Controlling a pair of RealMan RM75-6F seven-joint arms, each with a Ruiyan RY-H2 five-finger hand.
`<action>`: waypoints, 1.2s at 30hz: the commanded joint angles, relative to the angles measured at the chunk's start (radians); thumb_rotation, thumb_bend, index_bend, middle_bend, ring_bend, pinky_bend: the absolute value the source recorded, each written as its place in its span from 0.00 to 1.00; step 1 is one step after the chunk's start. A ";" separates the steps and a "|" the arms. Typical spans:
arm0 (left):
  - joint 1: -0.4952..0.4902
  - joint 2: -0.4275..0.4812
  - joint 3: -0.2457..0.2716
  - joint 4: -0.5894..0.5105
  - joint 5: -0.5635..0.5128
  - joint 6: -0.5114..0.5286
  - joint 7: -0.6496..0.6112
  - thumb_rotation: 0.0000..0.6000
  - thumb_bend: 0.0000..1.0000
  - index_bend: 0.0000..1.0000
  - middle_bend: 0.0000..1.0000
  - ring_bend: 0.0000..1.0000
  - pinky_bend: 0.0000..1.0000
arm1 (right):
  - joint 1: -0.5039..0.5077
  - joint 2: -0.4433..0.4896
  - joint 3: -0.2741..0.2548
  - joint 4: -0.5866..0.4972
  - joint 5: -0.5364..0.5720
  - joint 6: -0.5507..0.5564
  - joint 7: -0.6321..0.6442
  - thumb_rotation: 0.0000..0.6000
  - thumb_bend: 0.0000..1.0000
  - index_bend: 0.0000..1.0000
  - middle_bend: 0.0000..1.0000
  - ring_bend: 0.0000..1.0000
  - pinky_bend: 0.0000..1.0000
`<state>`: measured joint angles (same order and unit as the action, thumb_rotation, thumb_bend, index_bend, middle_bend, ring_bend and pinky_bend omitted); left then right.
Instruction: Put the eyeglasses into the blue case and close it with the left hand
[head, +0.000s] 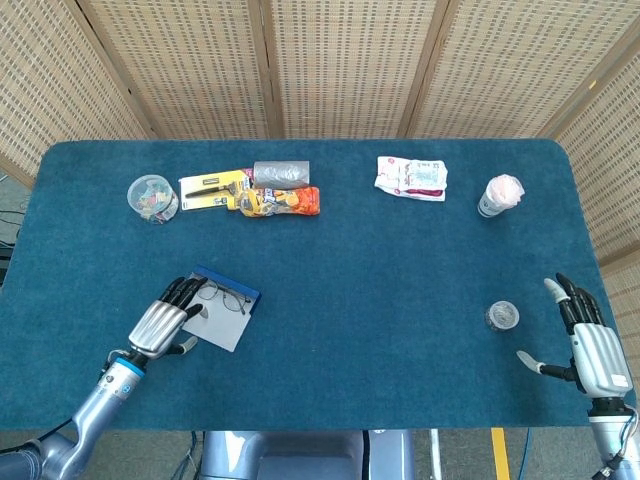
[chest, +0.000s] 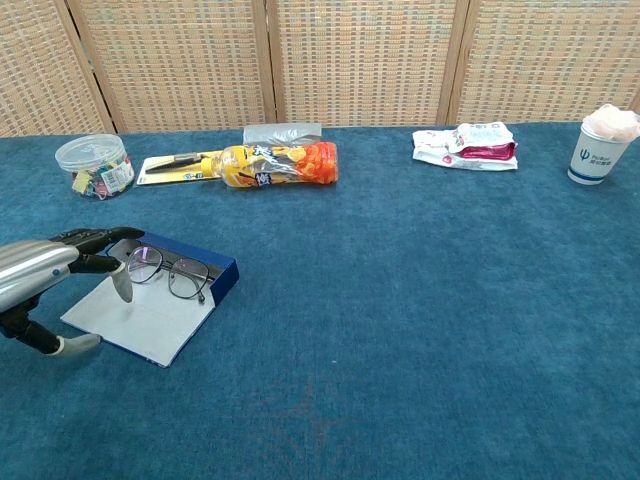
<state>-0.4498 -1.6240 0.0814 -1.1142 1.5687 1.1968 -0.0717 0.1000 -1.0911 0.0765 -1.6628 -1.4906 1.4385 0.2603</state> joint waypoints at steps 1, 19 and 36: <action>0.010 -0.026 0.007 0.042 0.014 0.010 -0.038 1.00 0.28 0.39 0.00 0.00 0.00 | 0.000 0.000 0.000 0.000 -0.001 0.001 0.000 1.00 0.00 0.00 0.00 0.00 0.00; 0.019 -0.086 -0.004 0.148 0.036 0.031 -0.067 1.00 0.27 0.39 0.00 0.00 0.00 | 0.000 0.000 -0.001 0.000 0.000 -0.001 0.003 1.00 0.00 0.00 0.00 0.00 0.00; 0.013 -0.085 -0.011 0.151 0.035 0.016 -0.060 1.00 0.53 0.41 0.00 0.00 0.00 | 0.000 0.000 -0.001 0.001 -0.002 0.000 0.005 1.00 0.00 0.00 0.00 0.00 0.00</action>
<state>-0.4358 -1.7097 0.0716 -0.9631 1.6047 1.2132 -0.1321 0.1004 -1.0907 0.0759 -1.6621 -1.4922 1.4388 0.2648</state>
